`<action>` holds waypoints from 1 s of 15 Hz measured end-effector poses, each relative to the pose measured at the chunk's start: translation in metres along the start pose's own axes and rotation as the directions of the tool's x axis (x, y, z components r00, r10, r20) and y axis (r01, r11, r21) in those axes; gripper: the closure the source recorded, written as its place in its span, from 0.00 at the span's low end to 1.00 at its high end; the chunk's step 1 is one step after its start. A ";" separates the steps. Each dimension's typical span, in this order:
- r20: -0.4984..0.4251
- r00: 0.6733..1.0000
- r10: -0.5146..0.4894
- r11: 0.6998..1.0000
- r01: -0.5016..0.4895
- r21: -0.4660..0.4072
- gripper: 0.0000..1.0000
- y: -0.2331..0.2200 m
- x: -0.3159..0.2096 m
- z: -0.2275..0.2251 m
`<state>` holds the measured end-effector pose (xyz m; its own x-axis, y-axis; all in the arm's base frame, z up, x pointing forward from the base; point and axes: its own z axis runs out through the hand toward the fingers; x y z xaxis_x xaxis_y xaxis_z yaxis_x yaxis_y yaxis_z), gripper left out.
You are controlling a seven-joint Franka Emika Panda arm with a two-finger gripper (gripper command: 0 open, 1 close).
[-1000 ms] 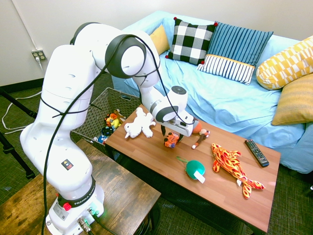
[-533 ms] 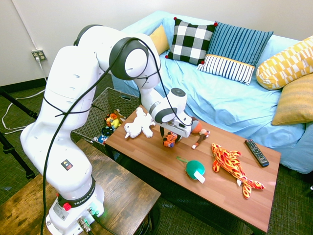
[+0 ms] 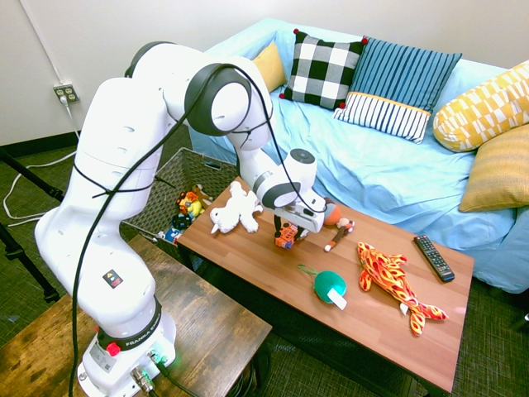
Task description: Put the toy car in the basket
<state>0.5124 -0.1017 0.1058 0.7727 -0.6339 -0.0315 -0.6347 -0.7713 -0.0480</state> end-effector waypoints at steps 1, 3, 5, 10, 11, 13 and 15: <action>-0.003 1.000 0.003 1.000 -0.003 0.001 1.00 0.001 0.001 -0.001; -0.022 1.000 0.008 1.000 -0.008 0.011 1.00 0.003 0.003 -0.016; -0.058 0.998 0.001 0.999 0.001 0.035 1.00 0.003 -0.006 -0.049; -0.184 0.975 -0.126 0.990 0.137 0.045 1.00 -0.042 -0.074 -0.143; -0.206 0.966 -0.153 0.986 0.162 0.031 1.00 -0.059 -0.094 -0.160; -0.237 0.951 -0.197 0.980 0.201 -0.007 1.00 -0.104 -0.135 -0.197; -0.251 0.936 -0.247 0.969 0.244 -0.041 1.00 -0.173 -0.191 -0.216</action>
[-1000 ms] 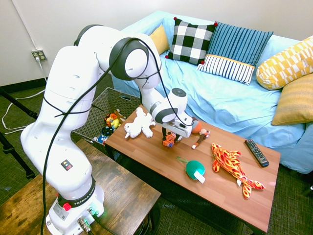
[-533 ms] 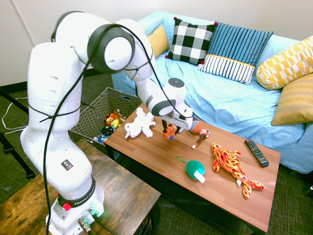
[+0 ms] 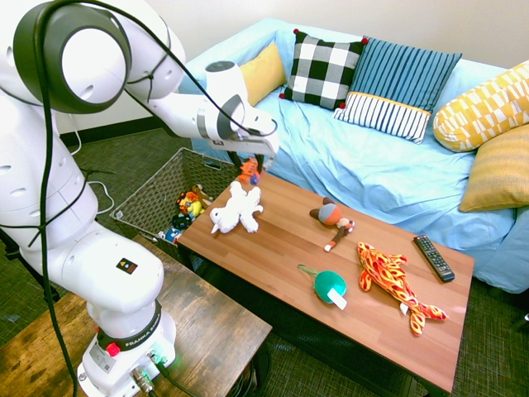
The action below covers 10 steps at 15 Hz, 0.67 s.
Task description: Put the toy car in the basket
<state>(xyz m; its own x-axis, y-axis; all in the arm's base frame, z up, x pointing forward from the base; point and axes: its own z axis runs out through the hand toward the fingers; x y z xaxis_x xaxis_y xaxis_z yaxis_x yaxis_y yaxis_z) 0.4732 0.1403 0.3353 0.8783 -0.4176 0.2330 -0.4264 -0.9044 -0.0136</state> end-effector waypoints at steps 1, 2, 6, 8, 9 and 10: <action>0.000 0.999 -0.032 0.999 0.032 -0.011 1.00 -0.044 -0.023 -0.004; 0.009 0.998 -0.065 0.998 0.065 -0.023 1.00 -0.081 -0.044 0.002; 0.081 0.982 -0.173 0.981 0.179 -0.074 1.00 -0.178 -0.108 0.076; 0.126 0.968 -0.218 0.970 0.229 -0.081 1.00 -0.209 -0.143 0.114; 0.143 0.962 -0.233 0.966 0.246 -0.083 0.00 -0.220 -0.157 0.127; 0.160 0.958 -0.237 0.964 0.252 -0.084 0.00 -0.227 -0.168 0.137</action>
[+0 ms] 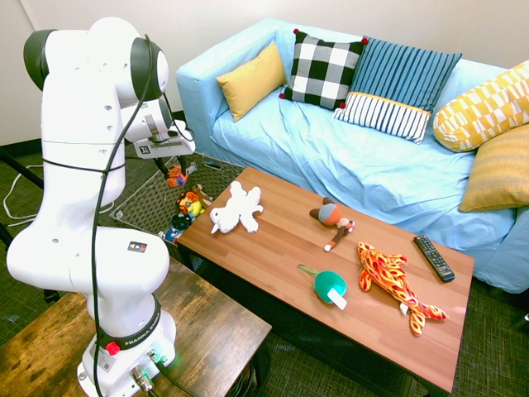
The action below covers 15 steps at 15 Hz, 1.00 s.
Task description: Put the toy car in the basket
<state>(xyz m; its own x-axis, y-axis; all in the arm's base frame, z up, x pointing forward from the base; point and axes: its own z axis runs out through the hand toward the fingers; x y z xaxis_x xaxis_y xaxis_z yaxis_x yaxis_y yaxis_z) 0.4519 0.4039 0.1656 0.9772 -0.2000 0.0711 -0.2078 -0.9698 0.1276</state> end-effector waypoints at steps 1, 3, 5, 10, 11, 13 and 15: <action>0.015 1.000 -0.005 1.000 0.005 0.000 0.00 -0.006 -0.005 0.007; 0.032 0.999 -0.011 1.000 0.011 -0.002 0.00 -0.009 -0.005 0.017; 0.045 0.999 -0.004 1.000 0.004 -0.009 0.00 -0.003 0.001 0.025; 0.016 1.000 0.016 1.000 -0.016 -0.005 0.00 0.003 0.018 0.020; -0.009 0.999 0.039 0.999 -0.039 -0.004 0.00 0.013 0.032 0.010; -0.066 0.990 0.126 0.992 -0.125 0.025 0.00 0.059 0.077 -0.024; -0.091 0.972 0.216 0.976 -0.212 0.055 0.00 0.136 0.120 -0.054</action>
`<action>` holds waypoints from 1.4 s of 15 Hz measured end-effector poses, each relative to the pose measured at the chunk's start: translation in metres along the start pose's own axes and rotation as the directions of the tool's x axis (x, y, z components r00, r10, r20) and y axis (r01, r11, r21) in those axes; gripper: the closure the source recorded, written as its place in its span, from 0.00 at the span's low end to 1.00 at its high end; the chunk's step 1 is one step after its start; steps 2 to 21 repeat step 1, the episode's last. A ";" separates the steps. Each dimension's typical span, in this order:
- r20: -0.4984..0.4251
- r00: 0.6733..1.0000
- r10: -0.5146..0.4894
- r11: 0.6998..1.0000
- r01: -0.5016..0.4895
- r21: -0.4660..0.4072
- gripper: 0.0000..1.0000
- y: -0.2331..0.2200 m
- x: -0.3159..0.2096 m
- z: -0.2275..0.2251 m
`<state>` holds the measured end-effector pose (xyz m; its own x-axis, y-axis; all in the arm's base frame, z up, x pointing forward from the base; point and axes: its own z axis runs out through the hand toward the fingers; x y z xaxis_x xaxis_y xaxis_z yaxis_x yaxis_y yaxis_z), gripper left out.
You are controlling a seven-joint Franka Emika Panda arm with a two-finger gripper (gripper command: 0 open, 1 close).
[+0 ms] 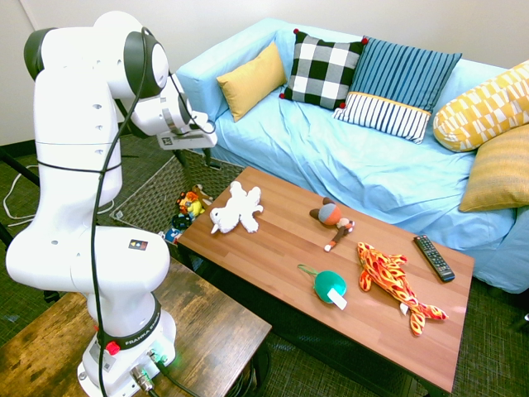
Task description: Put the toy car in the basket
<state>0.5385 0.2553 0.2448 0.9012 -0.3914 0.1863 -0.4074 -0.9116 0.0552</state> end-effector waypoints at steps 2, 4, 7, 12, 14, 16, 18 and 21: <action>0.002 0.999 0.049 0.999 -0.049 0.012 0.00 0.039 0.028 -0.009; 0.002 0.999 0.049 0.999 -0.049 0.012 0.00 0.039 0.028 -0.009; 0.002 0.999 0.049 0.999 -0.049 0.012 0.00 0.039 0.028 -0.009; 0.002 0.999 0.049 0.999 -0.049 0.012 0.00 0.039 0.028 -0.009; 0.002 0.999 0.049 0.999 -0.049 0.012 0.00 0.039 0.028 -0.009; 0.002 0.999 0.049 0.999 -0.049 0.012 0.00 0.039 0.028 -0.009; 0.002 0.999 0.049 0.999 -0.049 0.012 0.00 0.039 0.028 -0.009; 0.002 0.999 0.049 0.999 -0.049 0.012 0.00 0.039 0.028 -0.009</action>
